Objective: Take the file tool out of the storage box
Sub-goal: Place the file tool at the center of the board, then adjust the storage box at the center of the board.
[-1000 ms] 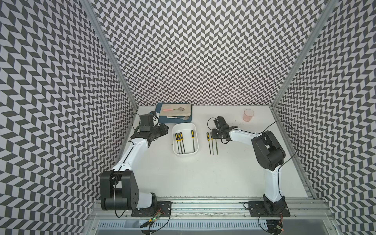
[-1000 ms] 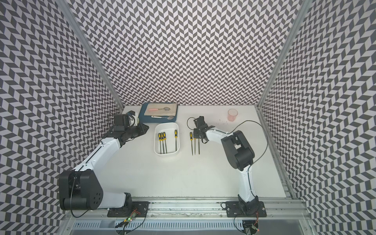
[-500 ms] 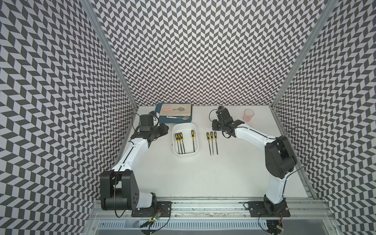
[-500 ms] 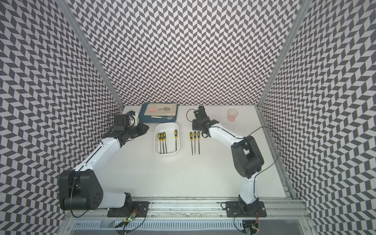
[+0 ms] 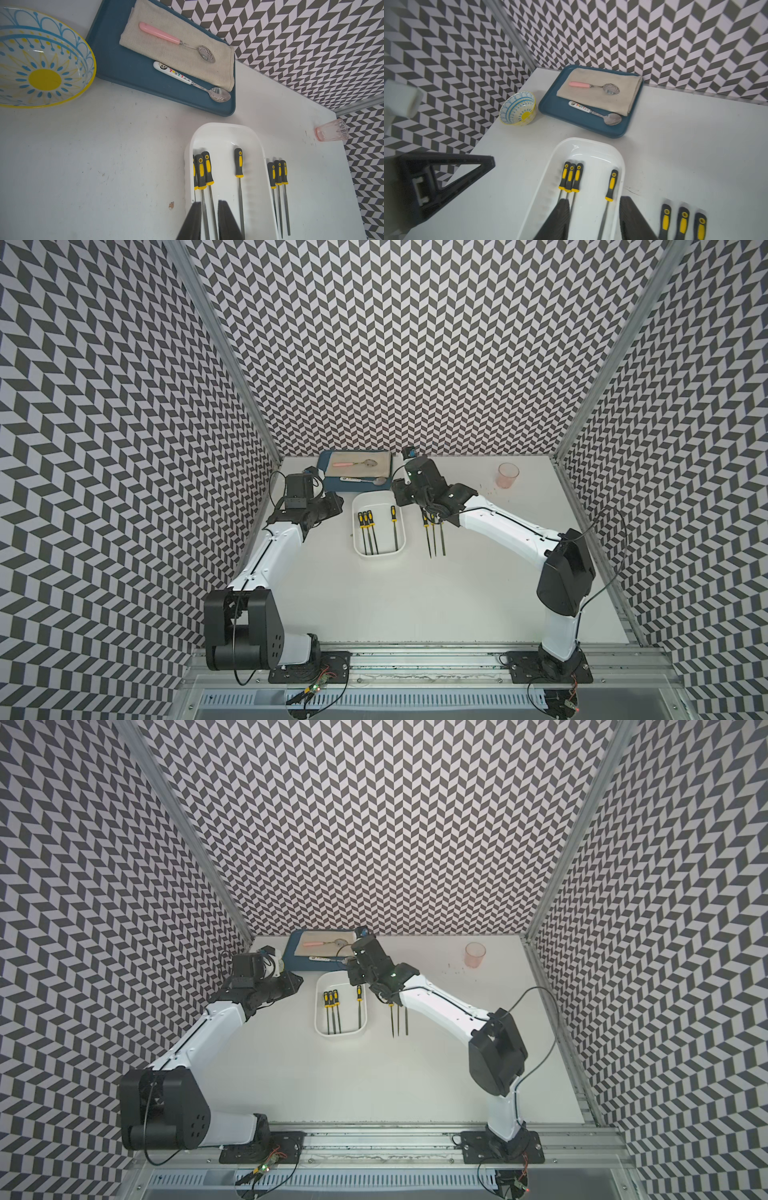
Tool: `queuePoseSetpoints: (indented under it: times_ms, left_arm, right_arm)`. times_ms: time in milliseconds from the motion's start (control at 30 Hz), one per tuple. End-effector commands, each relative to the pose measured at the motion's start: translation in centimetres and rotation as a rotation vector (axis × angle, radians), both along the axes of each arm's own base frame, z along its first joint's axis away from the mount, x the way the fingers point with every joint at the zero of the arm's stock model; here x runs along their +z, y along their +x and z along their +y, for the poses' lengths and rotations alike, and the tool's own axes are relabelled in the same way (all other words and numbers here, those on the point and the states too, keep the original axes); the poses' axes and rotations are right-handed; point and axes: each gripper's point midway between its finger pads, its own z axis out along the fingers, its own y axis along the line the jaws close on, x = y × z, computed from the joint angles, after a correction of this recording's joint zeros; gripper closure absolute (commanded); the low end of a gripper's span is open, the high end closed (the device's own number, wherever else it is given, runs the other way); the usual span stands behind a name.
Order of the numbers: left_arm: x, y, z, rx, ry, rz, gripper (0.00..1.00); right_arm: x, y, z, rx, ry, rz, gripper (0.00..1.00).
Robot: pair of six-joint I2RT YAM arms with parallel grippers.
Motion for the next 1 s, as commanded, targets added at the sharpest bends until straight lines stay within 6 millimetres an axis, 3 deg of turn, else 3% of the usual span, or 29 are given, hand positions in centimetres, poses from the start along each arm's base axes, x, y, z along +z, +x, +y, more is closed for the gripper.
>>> queuePoseSetpoints:
  times_ms: [0,200,500,767,967]
  left_arm:
    - [0.9,-0.2,0.0,0.007,0.008,-0.041,0.8]
    - [1.4,-0.3,0.2,0.025,0.0,-0.056,0.8]
    - [1.9,-0.4,0.2,0.026,-0.002,-0.076,0.79]
    - [1.9,-0.4,0.0,0.015,-0.01,-0.074,0.8]
    - [1.8,-0.5,0.0,0.014,-0.011,-0.069,0.79]
  right_arm:
    - [-3.4,-0.1,1.9,-0.027,-0.055,0.045,0.56]
    - [-6.9,0.1,5.2,-0.056,-0.137,0.086,0.55]
    - [-11.2,1.1,7.1,-0.055,-0.185,0.121,0.54]
    - [-13.2,0.9,9.6,0.05,-0.094,0.174,0.55]
    - [-14.5,1.8,9.1,0.042,-0.08,0.199,0.56]
